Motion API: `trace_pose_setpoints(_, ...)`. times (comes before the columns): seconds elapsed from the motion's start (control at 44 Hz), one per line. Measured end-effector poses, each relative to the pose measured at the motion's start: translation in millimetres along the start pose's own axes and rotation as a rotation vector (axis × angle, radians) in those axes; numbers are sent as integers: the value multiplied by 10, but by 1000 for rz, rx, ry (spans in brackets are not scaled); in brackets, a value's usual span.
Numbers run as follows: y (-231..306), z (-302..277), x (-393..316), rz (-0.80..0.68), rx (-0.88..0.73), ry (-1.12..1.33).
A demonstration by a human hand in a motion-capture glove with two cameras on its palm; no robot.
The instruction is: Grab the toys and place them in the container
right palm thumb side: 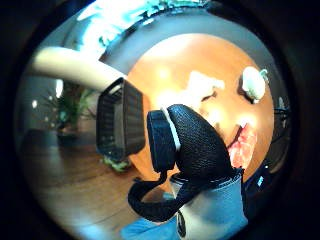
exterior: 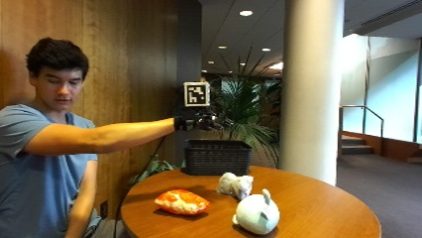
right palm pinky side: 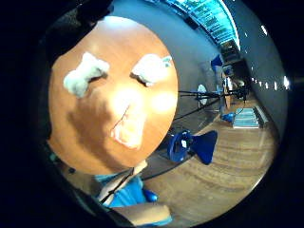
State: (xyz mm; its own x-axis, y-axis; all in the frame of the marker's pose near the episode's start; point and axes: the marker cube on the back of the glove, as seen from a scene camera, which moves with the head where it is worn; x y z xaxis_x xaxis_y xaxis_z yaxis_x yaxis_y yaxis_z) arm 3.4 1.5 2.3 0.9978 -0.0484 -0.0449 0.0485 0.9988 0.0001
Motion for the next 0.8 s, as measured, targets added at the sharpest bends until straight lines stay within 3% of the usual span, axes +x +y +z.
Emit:
trace_pose_setpoints(0.318, 14, 31, 16, -56, -24, -22)
trace_pose_setpoints(0.409, 40, 15, 1, -148, -20, -35)
trace_pose_setpoints(0.682, -314, 23, 512, 17, 17, 89)
trace_pose_setpoints(0.796, -513, 115, 902, -55, 15, 29)
